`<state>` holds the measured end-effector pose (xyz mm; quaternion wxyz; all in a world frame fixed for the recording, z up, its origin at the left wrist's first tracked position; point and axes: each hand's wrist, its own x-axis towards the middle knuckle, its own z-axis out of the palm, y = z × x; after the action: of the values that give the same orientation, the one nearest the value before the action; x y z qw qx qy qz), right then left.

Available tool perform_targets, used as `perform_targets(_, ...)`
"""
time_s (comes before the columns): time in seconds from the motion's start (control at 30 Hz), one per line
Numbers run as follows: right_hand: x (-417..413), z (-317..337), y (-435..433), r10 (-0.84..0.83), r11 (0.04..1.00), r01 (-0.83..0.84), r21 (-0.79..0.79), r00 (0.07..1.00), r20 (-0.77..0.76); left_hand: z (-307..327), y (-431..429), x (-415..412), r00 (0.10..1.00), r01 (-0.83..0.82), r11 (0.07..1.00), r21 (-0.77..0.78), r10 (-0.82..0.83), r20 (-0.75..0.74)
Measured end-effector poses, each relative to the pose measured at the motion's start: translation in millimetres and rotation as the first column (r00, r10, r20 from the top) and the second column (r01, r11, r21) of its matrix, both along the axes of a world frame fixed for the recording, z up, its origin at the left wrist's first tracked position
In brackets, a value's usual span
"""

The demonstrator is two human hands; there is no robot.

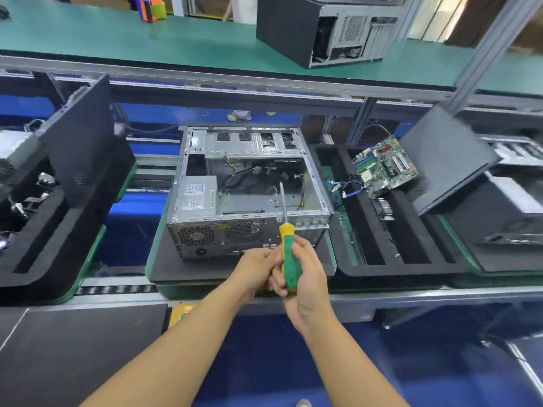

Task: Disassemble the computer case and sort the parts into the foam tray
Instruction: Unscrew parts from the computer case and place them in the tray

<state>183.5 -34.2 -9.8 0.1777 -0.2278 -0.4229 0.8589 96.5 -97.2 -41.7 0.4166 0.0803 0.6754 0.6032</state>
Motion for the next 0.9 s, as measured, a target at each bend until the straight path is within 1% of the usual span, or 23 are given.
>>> perform_targets(0.07, 11, 9, 41, -0.090, 0.995, 0.090, 0.046, 0.996, 0.000, 1, 50, 11, 0.992, 0.109, 0.993, -0.034, -0.111, -0.060)
perform_targets(0.13, 27, 16, 84, -0.165, 0.982, 0.164, 0.097, 0.986, 0.003, 3, 103, 22, 0.956, 0.258, 0.961, -0.097, -0.268, -0.119)
perform_targets(0.17, 36, 20, 105, -0.193, 0.974, 0.192, 0.120, 0.981, 0.001, 1, 130, 25, 0.918, 0.334, 0.931, -0.148, -0.357, -0.176)
perform_targets(0.2, 45, 22, 125, -0.213, 0.968, 0.211, 0.138, 0.977, 0.000, -1, 156, 26, 0.858, 0.388, 0.895, -0.222, -0.438, -0.268)
perform_targets(0.23, 54, 24, 144, -0.228, 0.962, 0.225, 0.152, 0.974, 0.001, -5, 180, 27, 0.774, 0.399, 0.855, -0.331, -0.508, -0.378)
perform_targets(0.27, 63, 24, 162, -0.239, 0.958, 0.235, 0.164, 0.971, 0.004, -11, 202, 26, 0.685, 0.366, 0.820, -0.439, -0.557, -0.469)
perform_targets(0.3, 70, 23, 179, -0.247, 0.954, 0.240, 0.178, 0.969, 0.014, -19, 222, 23, 0.618, 0.321, 0.798, -0.511, -0.585, -0.525)
perform_targets(0.37, 81, 18, 208, -0.248, 0.951, 0.232, 0.206, 0.967, 0.054, -37, 252, 17, 0.488, 0.224, 0.754, -0.618, -0.636, -0.598)
perform_targets(0.4, 85, 15, 220, -0.245, 0.951, 0.224, 0.212, 0.966, 0.078, -46, 263, 13, 0.401, 0.165, 0.723, -0.671, -0.670, -0.624)
perform_targets(0.47, 89, 8, 240, -0.235, 0.956, 0.208, 0.207, 0.965, 0.119, -63, 279, 5, 0.237, 0.063, 0.658, -0.750, -0.740, -0.629)
perform_targets(0.5, 89, 4, 248, -0.233, 0.958, 0.203, 0.201, 0.963, 0.138, -71, 286, 2, 0.199, 0.041, 0.633, -0.773, -0.763, -0.615)
perform_targets(0.53, 90, 1, 254, -0.233, 0.960, 0.201, 0.196, 0.961, 0.152, -78, 291, -1, 0.203, 0.040, 0.618, -0.785, -0.774, -0.599)
perform_targets(0.57, 90, -3, 260, -0.231, 0.961, 0.199, 0.194, 0.959, 0.163, -85, 294, -3, 0.244, 0.060, 0.620, -0.782, -0.769, -0.591)
perform_targets(0.6, 90, -6, 265, -0.231, 0.961, 0.196, 0.197, 0.958, 0.172, -92, 296, -4, 0.310, 0.088, 0.639, -0.764, -0.747, -0.589)
perform_targets(0.67, 88, -9, 273, -0.232, 0.959, 0.193, 0.207, 0.955, 0.184, -96, 296, -5, 0.459, 0.147, 0.732, -0.666, -0.647, -0.610)
perform_targets(0.73, 83, -10, 278, -0.246, 0.956, 0.205, 0.209, 0.950, 0.193, -92, 292, -3, 0.620, 0.192, 0.858, -0.477, -0.482, -0.619)
perform_targets(0.8, 76, -10, 277, -0.259, 0.955, 0.221, 0.200, 0.948, 0.185, -76, 284, 1, 0.768, 0.184, 0.946, -0.267, -0.308, -0.562)
perform_targets(0.87, 66, -8, 268, -0.248, 0.958, 0.218, 0.185, 0.956, 0.159, -52, 274, 4, 0.871, 0.180, 0.980, -0.090, -0.201, -0.449)
perform_targets(0.9, 60, -7, 260, -0.233, 0.963, 0.207, 0.174, 0.963, 0.140, -38, 268, 4, 0.900, 0.172, 0.985, -0.024, -0.168, -0.401)
